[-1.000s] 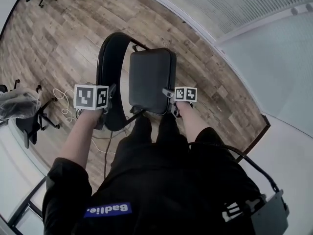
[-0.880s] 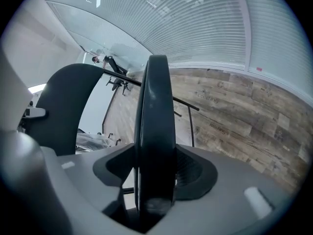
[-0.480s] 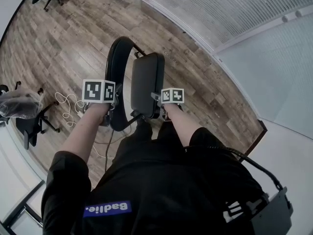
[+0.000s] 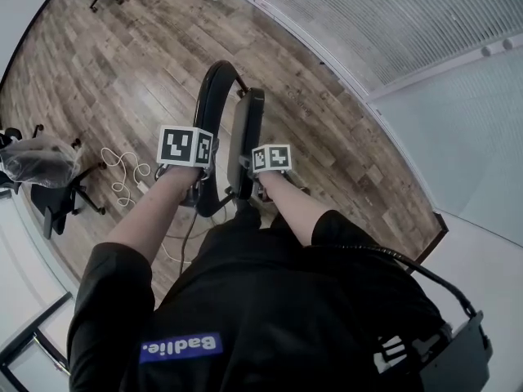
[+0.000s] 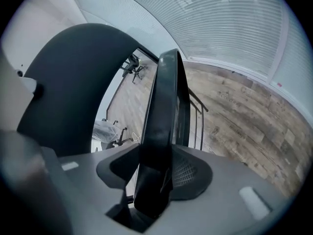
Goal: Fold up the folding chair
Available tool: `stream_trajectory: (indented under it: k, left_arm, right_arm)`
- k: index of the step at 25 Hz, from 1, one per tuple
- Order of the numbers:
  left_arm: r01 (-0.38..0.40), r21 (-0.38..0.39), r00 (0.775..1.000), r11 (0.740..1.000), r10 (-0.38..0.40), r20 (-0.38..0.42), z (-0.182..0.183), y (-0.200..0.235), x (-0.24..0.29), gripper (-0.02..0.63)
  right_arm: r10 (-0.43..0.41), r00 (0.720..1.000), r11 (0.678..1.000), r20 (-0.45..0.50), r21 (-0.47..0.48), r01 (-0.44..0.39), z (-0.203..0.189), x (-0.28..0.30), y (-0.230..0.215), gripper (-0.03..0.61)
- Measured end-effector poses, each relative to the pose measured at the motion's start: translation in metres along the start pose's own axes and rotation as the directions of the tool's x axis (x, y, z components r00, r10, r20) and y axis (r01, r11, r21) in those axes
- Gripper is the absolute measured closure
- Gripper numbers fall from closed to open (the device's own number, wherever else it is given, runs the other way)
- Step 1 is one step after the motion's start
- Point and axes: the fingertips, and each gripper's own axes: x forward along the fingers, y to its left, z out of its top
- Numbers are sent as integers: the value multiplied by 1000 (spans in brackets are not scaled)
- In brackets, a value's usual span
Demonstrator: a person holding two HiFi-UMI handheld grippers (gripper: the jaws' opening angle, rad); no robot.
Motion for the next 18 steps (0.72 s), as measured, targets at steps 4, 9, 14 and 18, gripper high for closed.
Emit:
stream_trajectory:
  k: [4,9,14,18]
  left_arm:
    - [-14,1,1000,1000,14,2,0,6,-4,526]
    - [-38,7,999,999,38,2,0,12,-10,526]
    - [-85,35,996,996,85,2,0,29,-15,526]
    - [-91,28,996,995,91,4,-1,42,-19,527]
  right_arm:
    - [4,1000,999,-26,-41,-5,1,15,26,410]
    - [4,999,998,-48,-65,-7,4,33,57,416]
    - [0,997,997,-75,-79,-6,4,47,76,419]
    - [-3,996,996,-86,-93,-5,5,53,84,419]
